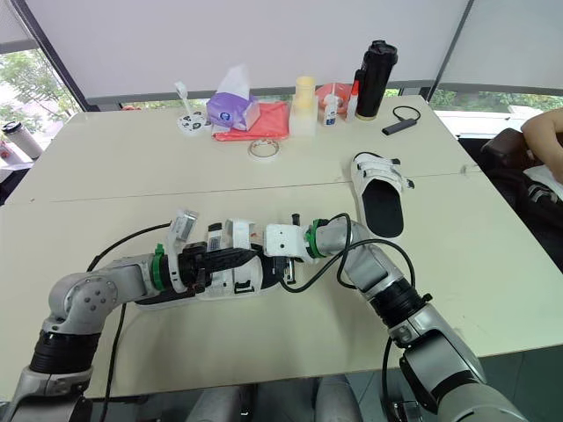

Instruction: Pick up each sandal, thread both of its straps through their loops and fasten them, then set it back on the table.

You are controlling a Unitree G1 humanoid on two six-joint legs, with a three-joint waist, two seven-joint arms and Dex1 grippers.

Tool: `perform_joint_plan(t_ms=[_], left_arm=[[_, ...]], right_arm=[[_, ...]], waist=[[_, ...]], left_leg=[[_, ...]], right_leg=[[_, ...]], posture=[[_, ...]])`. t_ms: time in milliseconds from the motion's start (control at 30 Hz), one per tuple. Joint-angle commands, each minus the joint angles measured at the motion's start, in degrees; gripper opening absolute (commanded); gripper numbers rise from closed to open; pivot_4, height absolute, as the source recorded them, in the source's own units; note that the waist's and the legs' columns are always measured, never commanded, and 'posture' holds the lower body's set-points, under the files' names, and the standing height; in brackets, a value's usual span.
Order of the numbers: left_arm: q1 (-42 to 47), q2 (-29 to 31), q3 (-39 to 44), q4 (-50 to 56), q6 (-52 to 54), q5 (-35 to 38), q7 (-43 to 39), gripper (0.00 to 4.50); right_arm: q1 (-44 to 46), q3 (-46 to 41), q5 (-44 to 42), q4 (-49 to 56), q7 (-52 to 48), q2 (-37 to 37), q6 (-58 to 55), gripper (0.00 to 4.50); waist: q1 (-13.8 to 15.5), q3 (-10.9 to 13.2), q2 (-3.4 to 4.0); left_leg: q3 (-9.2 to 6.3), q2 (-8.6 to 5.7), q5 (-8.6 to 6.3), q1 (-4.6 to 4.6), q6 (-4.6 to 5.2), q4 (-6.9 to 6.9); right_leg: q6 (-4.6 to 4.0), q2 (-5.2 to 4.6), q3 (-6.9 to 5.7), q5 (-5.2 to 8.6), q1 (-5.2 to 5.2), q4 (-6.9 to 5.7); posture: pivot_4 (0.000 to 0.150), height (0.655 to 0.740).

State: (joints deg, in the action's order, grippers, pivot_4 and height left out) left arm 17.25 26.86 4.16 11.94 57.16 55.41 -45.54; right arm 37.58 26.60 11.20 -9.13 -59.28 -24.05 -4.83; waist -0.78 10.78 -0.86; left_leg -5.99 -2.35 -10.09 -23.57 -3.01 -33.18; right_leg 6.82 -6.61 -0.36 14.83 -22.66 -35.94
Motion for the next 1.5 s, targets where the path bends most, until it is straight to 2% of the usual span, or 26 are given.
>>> perform_joint_plan(t_ms=[33, 433, 933, 1267, 1500], left_arm=[[-1.54, -0.64, -1.37, 0.8, 0.2, -0.23, 0.04, 0.03], [-2.96, -0.96, -1.11, 1.0, 1.59, 1.52, -0.11, 0.03], [-5.28, 0.53, -4.46, 2.88, -2.96, -3.45, -3.95, 0.03], [-7.66, 0.92, -6.46, 2.72, -10.67, -9.24, -7.42, 0.03], [-10.49, 3.46, -7.64, 0.78, -20.36, -15.36, -12.86, 0.03]], right_arm=[[-1.29, 1.64, 1.53, -0.24, -0.25, -0.35, -1.18, 0.0], [-1.12, 1.59, 1.53, -0.49, -0.31, -0.39, -1.16, 0.0], [-0.97, 1.52, 1.51, -0.84, -0.23, -0.34, -0.99, 0.0], [-0.95, 1.55, 1.54, -0.99, -0.2, -0.36, -0.81, 0.0], [-0.93, 1.6, 1.57, -0.9, -0.33, -0.56, -0.76, 0.0]], waist=[[0.0, 0.0, 0.0], [-0.02, -0.01, 0.0], [-0.01, -0.01, 0.01], [-0.01, -0.03, 0.02], [-0.03, -0.08, 0.1]], left_leg=[[0.0, 0.0, 0.0, 0.0, 0.0, 0.0], [0.0, 0.0, 0.0, 0.02, 0.0, 0.0], [0.0, 0.01, 0.0, 0.02, 0.0, 0.0], [0.02, 0.01, -0.01, 0.02, -0.01, 0.0], [0.05, 0.03, -0.01, 0.02, -0.01, 0.03]], right_leg=[[0.0, 0.0, 0.0, 0.0, 0.0, 0.0], [0.0, 0.0, 0.0, 0.0, 0.02, 0.01], [-0.01, -0.01, 0.0, 0.01, 0.02, 0.02], [-0.01, -0.04, 0.0, 0.01, 0.02, 0.05], [-0.02, -0.06, 0.0, 0.01, 0.02, 0.12]], posture=[[0.15, 0.74], [0.15, 0.74], [0.15, 0.74], [0.15, 0.74], [0.15, 0.74]])
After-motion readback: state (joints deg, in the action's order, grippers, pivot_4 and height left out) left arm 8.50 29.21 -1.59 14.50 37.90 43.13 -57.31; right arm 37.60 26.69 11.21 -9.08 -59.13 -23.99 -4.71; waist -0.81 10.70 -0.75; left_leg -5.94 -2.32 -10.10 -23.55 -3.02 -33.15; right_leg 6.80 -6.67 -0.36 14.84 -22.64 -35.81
